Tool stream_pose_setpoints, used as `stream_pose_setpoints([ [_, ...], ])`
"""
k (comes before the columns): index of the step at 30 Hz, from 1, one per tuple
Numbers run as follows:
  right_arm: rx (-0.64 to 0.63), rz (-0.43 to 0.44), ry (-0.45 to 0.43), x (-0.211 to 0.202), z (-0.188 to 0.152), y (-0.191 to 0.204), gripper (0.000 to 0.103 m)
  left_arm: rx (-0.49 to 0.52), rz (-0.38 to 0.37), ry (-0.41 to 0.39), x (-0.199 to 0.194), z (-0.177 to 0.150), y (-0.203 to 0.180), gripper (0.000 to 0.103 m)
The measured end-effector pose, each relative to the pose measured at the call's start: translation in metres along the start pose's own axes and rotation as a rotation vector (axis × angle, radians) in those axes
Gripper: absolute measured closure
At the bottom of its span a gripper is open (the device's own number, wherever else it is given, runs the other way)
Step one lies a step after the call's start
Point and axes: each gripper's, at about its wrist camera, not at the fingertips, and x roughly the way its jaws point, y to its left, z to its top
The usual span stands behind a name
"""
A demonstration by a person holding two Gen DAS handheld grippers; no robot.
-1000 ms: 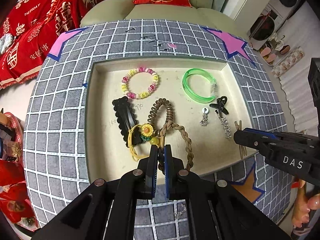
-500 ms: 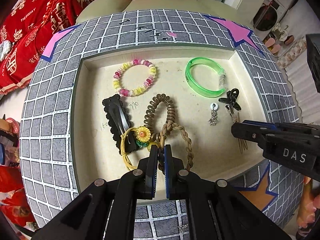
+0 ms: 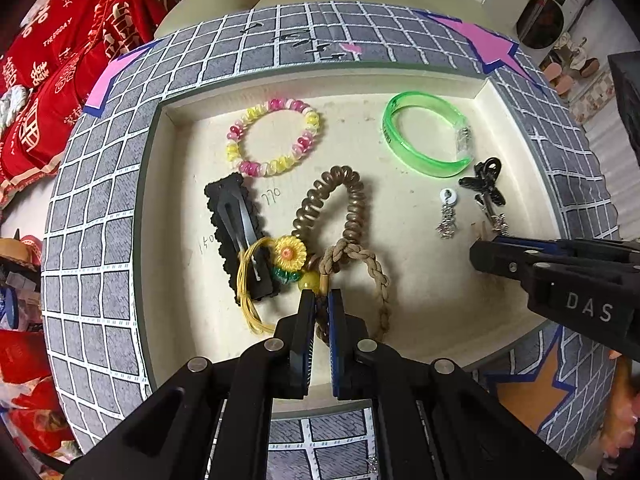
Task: Organize jewelry
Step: 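Lower both grippers and open them to release the bracelet and clip into the tray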
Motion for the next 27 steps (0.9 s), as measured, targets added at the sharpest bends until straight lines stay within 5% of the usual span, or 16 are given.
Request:
stream_pose_setpoints([
  [10,-0.001,0.016,0.010,-0.001,0.001,0.000,0.081,0.015,0.037,-0.018,-0.008,0.001,-0.004,0.089],
  [14,0.007,0.030,-0.009,-0.006,-0.002,-0.001,0.063,0.018,0.051,-0.041,-0.016,-0.001,-0.003,0.089],
  [27,0.001,0.049,-0.106,-0.030,-0.016,0.003,0.062,0.013,0.033,-0.098,-0.031,-0.015,0.002,0.089],
])
